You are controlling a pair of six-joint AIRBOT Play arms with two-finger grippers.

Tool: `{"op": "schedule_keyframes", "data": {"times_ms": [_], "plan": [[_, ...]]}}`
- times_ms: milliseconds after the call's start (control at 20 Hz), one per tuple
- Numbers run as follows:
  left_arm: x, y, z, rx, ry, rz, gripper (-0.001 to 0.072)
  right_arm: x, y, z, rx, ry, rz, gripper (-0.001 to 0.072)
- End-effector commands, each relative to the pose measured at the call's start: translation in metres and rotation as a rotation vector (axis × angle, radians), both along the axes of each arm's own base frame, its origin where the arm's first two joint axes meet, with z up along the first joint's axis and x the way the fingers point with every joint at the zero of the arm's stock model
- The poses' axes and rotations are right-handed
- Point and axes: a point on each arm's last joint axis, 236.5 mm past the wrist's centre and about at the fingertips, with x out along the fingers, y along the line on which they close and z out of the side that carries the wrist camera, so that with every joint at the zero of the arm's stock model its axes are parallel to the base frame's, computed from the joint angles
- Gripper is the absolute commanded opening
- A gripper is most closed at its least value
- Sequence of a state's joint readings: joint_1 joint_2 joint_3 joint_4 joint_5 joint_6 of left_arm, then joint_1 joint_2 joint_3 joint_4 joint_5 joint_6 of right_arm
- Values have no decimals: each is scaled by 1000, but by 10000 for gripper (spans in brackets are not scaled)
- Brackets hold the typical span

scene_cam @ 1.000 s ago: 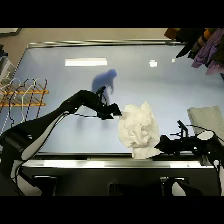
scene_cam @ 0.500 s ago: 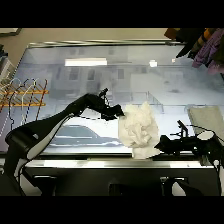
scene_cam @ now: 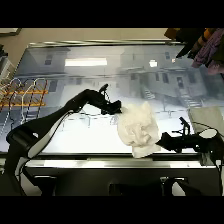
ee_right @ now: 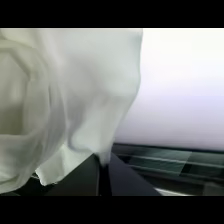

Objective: Fold the clothes and pants, and hang the long-sleeved shirts on hangers.

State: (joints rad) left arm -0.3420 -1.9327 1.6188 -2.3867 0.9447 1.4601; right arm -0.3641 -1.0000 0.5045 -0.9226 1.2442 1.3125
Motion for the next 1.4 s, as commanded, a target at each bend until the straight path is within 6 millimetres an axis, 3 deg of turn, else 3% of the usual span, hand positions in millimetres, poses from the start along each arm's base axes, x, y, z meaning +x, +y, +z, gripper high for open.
{"op": "schedule_keyframes", "data": {"times_ms": [0,100,200,350,450,600,800,900,1000,1150,1250,1350], "plan": [[29,32,57,10,-123,-10,16,48,-21,44,-85,-192,-43,31],[54,72,119,9,-249,54,16,89,-39,103,-165,-393,-73,31],[64,112,189,-3,-379,129,16,115,-51,169,-237,-578,-87,31],[50,174,289,22,-573,232,15,125,-56,285,-335,-859,-90,31],[24,215,349,83,-689,319,15,111,-53,358,-404,-1035,-94,31],[-35,264,432,180,-859,467,16,72,-41,449,-501,-1261,-99,31],[-125,289,514,210,-1037,624,16,4,-20,545,-584,-1552,-149,31],[-162,293,539,205,-1103,672,16,-26,-15,585,-569,-1684,-234,31],[-188,292,555,207,-1159,683,16,-45,-11,610,-534,-1770,-292,31],[-201,291,553,221,-1153,676,16,-52,-8,632,-455,-1841,-341,31],[-188,294,526,267,-1057,652,16,-23,-16,618,-388,-1750,-359,31],[-163,296,489,307,-943,618,16,34,-20,574,-282,-1537,-316,31]]}}
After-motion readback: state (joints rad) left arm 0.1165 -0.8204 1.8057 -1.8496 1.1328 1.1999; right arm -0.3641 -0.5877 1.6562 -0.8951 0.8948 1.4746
